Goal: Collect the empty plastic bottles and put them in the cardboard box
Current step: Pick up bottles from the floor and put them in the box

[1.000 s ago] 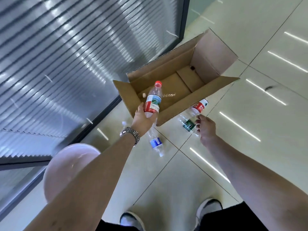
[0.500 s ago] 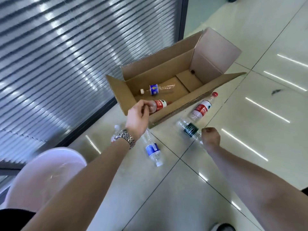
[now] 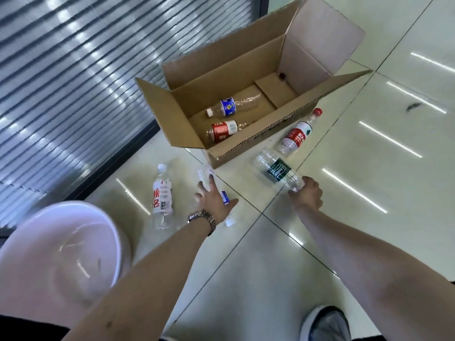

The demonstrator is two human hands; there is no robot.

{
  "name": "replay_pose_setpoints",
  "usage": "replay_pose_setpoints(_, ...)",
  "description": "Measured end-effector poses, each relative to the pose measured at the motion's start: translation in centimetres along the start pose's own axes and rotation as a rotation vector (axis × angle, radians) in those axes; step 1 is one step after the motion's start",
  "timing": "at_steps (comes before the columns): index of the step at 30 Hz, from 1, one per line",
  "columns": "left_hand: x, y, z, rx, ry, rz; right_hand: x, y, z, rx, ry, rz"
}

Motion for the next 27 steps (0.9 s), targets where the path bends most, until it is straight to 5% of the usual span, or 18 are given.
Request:
replay_pose_setpoints(9,-1.1,-0.2,-2.8,0.134,-0.101,0.101,-0.6,0.9,-1.4,0.001,-0.044,-0.068)
replay_pose_setpoints(22,4.4,1.6,-2.9,0.199,-0.242,-0.053,3.5,2.9,-0.2,-0.137,-0.151,-0.113)
replay_pose_setpoints(27,8.4,6.1,-2.1,0.120,-0.276,-0.272,5.5,3.5,1.3,-0.261,-0.161,-0.109)
Point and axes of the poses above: each hand's wrist, its own x-axis away from the middle knuckle, its own z-axis out of the back of the hand, y = z × x, the point moved 8 cm from there along -x, towards the middle knuckle, and after that the axes turned 15 degrees about -z, right-handed, at the moved point
